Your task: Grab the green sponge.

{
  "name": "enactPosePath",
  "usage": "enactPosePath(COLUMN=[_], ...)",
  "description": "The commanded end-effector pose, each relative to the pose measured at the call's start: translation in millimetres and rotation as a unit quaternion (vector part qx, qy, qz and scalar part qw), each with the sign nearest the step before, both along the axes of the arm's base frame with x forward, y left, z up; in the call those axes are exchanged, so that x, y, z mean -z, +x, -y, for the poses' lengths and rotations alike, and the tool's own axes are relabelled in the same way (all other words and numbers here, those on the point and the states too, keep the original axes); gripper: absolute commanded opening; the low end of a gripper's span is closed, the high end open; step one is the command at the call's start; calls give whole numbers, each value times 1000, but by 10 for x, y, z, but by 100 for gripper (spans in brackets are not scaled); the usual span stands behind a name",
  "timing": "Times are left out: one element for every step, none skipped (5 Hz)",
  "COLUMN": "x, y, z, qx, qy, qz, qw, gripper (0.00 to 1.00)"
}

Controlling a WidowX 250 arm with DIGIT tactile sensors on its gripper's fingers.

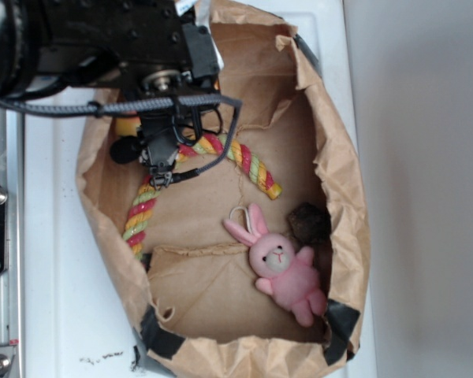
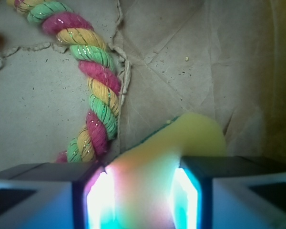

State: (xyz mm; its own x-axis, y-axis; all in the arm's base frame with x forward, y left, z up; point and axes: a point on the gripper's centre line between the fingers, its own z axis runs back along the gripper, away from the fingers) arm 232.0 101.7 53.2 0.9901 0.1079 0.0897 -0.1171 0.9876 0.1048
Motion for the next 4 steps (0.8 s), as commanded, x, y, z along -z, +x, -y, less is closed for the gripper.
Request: enactPosePath(x=[-496, -631, -914, -1091], y=[0, -20, -53, -81], z=[-232, -138, 17, 92], qx=[-14, -4, 12, 24], qy=[0, -16, -41, -57], qz=[61, 70, 87, 95], qw=[998, 997, 995, 994], gripper=[0, 0, 0, 0])
